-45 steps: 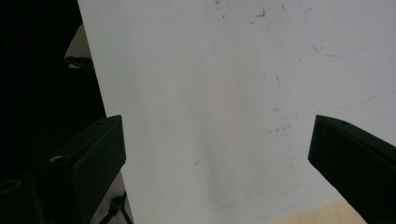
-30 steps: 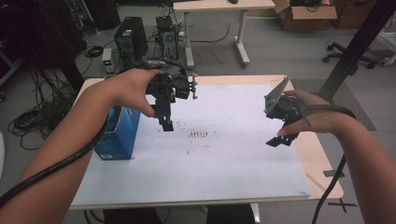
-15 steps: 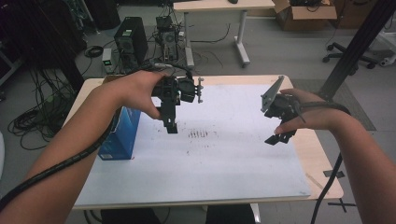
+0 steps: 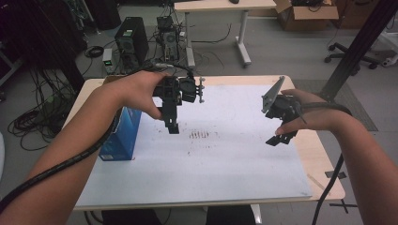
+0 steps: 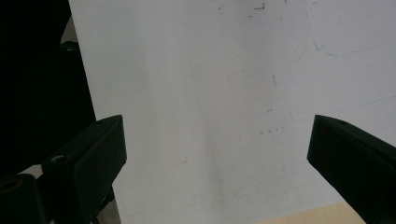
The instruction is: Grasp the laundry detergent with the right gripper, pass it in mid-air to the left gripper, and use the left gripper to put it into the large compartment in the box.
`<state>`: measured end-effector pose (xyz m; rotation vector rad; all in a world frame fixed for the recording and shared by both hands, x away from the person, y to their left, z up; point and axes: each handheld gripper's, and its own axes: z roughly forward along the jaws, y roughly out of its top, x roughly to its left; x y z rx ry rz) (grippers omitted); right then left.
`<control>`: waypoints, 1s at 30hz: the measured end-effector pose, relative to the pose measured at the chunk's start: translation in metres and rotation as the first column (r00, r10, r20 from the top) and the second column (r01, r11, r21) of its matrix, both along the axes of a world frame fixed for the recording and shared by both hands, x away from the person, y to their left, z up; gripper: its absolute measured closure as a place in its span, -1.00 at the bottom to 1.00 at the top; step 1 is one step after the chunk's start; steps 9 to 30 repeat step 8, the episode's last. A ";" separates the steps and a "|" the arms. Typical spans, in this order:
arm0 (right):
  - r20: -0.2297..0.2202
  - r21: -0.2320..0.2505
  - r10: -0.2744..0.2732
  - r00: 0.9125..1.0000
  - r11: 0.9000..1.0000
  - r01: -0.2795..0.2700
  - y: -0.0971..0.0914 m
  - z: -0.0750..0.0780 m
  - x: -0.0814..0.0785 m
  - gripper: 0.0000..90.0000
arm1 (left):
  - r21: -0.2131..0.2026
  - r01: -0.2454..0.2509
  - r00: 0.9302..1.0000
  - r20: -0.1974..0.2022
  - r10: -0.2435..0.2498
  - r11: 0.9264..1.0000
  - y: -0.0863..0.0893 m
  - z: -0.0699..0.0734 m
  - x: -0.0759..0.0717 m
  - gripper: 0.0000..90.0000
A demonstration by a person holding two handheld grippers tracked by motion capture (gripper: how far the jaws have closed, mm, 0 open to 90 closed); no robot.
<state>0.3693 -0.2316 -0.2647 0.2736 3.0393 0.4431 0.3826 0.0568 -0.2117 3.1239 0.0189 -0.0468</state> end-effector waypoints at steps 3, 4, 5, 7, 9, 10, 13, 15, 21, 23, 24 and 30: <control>0.000 -0.001 -0.002 1.000 1.000 0.002 0.000 0.000 0.000 -0.90 | -0.002 0.000 1.000 0.001 0.000 1.000 0.000 0.000 -0.001 -1.00; 0.001 -0.001 -0.003 1.000 1.000 0.003 0.001 -0.001 -0.001 -0.90 | -0.002 0.001 1.000 0.002 -0.001 1.000 0.001 0.000 -0.001 -1.00; 0.002 -0.001 -0.004 1.000 1.000 0.004 0.001 0.000 -0.001 -0.90 | -0.006 -0.003 1.000 0.004 0.003 1.000 0.001 -0.001 -0.001 -1.00; 0.008 0.001 -0.004 1.000 1.000 0.004 0.002 0.000 -0.003 -0.91 | -0.008 -0.007 1.000 0.001 0.007 1.000 0.001 -0.002 -0.002 -1.00; 0.017 0.007 -0.005 1.000 1.000 0.004 0.003 0.001 -0.004 -0.91 | -0.018 -0.010 1.000 -0.003 0.010 1.000 0.002 -0.002 -0.003 -1.00; 0.017 0.007 -0.005 1.000 1.000 0.004 0.003 0.001 -0.004 -0.91 | -0.018 -0.010 1.000 -0.003 0.010 1.000 0.002 -0.002 -0.003 -1.00; 0.017 0.007 -0.005 1.000 1.000 0.004 0.003 0.001 -0.004 -0.91 | -0.018 -0.010 1.000 -0.003 0.010 1.000 0.002 -0.002 -0.003 -1.00; 0.017 0.007 -0.005 1.000 1.000 0.004 0.003 0.001 -0.004 -0.91 | -0.018 -0.010 1.000 -0.003 0.010 1.000 0.002 -0.002 -0.003 -1.00; 0.017 0.007 -0.005 1.000 1.000 0.004 0.003 0.001 -0.004 -0.91 | -0.018 -0.010 1.000 -0.003 0.010 1.000 0.002 -0.002 -0.003 -1.00; 0.017 0.007 -0.005 1.000 1.000 0.004 0.003 0.001 -0.004 -0.91 | -0.018 -0.010 1.000 -0.003 0.010 1.000 0.002 -0.002 -0.003 -1.00; 0.017 0.007 -0.005 1.000 1.000 0.004 0.003 0.001 -0.004 -0.91 | -0.018 -0.010 1.000 -0.003 0.010 1.000 0.002 -0.002 -0.003 -1.00; 0.017 0.007 -0.005 1.000 1.000 0.004 0.003 0.001 -0.004 -0.91 | -0.018 -0.010 1.000 -0.003 0.010 1.000 0.002 -0.002 -0.003 -1.00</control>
